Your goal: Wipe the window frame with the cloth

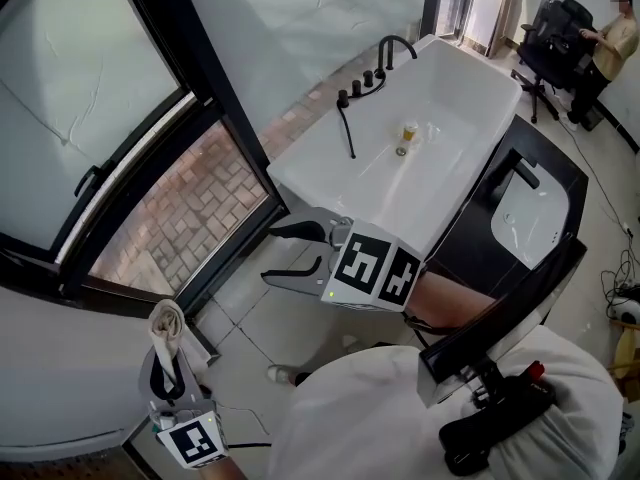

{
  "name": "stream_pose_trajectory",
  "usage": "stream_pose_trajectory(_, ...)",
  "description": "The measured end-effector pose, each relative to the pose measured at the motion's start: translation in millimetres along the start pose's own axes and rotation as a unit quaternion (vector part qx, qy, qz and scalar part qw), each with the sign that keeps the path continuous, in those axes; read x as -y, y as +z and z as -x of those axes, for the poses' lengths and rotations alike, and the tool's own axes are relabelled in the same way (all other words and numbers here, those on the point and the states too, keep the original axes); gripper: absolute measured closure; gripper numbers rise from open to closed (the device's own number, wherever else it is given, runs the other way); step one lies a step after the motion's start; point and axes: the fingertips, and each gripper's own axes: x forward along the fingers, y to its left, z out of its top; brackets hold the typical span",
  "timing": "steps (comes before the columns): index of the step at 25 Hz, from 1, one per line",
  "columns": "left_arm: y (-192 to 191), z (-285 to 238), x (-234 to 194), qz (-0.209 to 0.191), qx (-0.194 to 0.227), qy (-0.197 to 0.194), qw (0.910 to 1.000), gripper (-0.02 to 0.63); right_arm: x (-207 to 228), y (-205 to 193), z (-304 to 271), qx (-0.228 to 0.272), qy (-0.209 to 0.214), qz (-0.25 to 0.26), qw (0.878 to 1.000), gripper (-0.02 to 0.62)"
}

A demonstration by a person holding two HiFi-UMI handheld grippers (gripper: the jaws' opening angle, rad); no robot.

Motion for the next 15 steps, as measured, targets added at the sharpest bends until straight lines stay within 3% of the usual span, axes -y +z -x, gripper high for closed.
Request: stream_pose_trajectory(15,-7,9,11,0.006,-0.005,-0.010,0.9999,0.502,-10,-6,-1,-0.008,0.001,0.001,1.000,0.345)
